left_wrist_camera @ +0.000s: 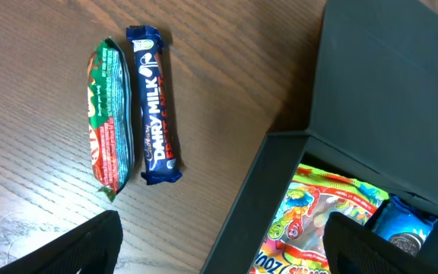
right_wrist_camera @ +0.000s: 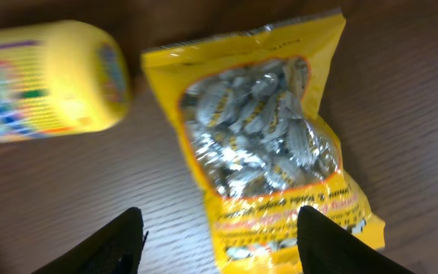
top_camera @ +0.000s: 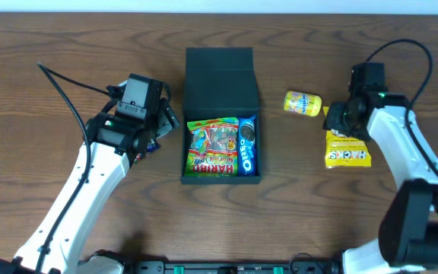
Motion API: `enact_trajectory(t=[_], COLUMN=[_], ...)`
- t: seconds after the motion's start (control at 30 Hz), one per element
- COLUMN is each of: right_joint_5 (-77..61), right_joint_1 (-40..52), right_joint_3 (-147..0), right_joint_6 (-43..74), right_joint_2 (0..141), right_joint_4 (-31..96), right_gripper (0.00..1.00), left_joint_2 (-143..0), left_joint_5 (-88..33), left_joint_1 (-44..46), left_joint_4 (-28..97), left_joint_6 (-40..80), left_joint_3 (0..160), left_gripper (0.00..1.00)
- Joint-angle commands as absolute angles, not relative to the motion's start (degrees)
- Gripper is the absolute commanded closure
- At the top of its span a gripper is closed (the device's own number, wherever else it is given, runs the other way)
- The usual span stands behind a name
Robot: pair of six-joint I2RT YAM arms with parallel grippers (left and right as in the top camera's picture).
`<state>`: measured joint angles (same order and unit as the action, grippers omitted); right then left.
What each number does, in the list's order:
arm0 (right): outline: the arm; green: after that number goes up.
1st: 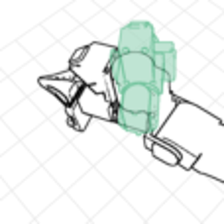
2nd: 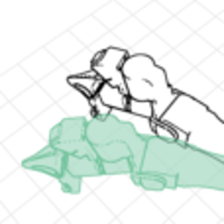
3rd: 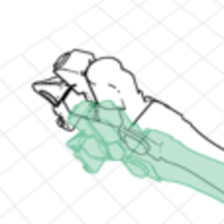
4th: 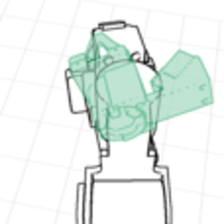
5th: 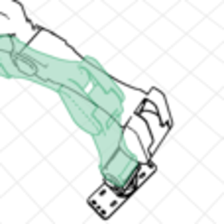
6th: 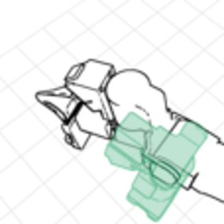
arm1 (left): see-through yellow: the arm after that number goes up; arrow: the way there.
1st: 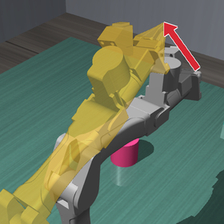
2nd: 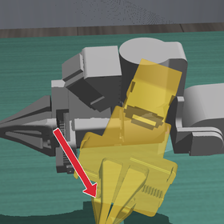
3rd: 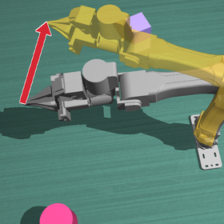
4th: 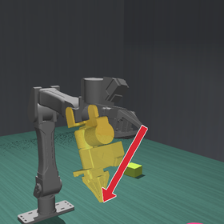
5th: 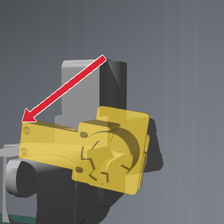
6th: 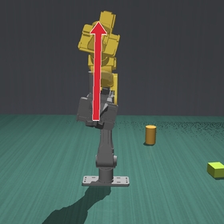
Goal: Pack container
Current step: 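Grasp the yellow Hacks candy bag with the right gripper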
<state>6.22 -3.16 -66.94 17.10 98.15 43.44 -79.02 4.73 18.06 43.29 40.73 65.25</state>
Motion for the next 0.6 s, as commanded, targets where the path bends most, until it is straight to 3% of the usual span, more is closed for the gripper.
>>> enact_trajectory(t=[0.0,0.1,0.2,0.27,0.33,0.4,0.57], right_joint_5=[12.0,13.8,13.7,13.5,13.5,13.3,13.3], right_joint_1=[-3.9,-4.1,-4.3,-4.5,-4.5,-4.5,-4.5], right_joint_3=[-66.5,-66.5,-66.5,-66.5,-66.5,-66.5,-67.2], right_joint_6=[17.1,17.1,17.1,17.1,17.2,17.2,17.2], right_joint_2=[101.6,104.7,107.4,109.4,110.5,110.8,108.9], right_joint_4=[43.1,42.7,42.4,42.0,42.0,42.2,43.9], right_gripper=[0.36,0.36,0.45,0.57,0.82,0.98,0.99], left_joint_2=[-79.1,-79.1,-79.1,-79.1,-79.1,-79.1,-79.0], left_joint_5=[5.3,4.8,4.8,4.8,4.8,4.8,4.9], left_joint_1=[17.9,17.9,17.9,17.9,17.9,17.9,17.9], left_joint_4=[43.5,43.5,43.5,43.5,43.5,43.5,43.5], left_joint_6=[41.1,41.1,41.1,41.1,41.1,41.1,41.1], left_joint_3=[64.6,64.6,64.6,64.6,64.6,64.6,64.6], left_gripper=[0.14,0.14,0.14,0.14,0.14,0.14,0.14])
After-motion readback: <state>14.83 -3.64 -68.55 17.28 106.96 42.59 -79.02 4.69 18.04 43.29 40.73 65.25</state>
